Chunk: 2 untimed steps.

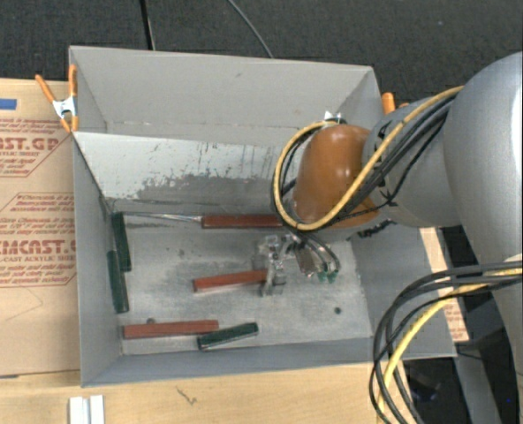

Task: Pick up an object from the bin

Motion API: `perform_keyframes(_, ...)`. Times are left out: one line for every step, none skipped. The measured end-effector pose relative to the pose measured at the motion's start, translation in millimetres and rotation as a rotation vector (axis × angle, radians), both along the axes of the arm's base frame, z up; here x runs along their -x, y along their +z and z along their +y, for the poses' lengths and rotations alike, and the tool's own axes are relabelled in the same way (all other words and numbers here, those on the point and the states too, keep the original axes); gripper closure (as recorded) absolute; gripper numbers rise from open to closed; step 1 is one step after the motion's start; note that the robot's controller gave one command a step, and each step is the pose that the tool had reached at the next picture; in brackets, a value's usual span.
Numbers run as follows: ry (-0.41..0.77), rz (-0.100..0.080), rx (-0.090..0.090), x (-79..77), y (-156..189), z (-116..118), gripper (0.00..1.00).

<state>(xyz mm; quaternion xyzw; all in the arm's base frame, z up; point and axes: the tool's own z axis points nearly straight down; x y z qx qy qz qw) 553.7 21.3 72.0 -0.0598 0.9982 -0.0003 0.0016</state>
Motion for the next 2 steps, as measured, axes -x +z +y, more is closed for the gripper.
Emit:
perform_keyframes(0.000,0.000,0.000,0.0,0,0,1.00)
perform_keyframes(-0.050,-0.001,-0.001,-3.8,142,-9,1.00)
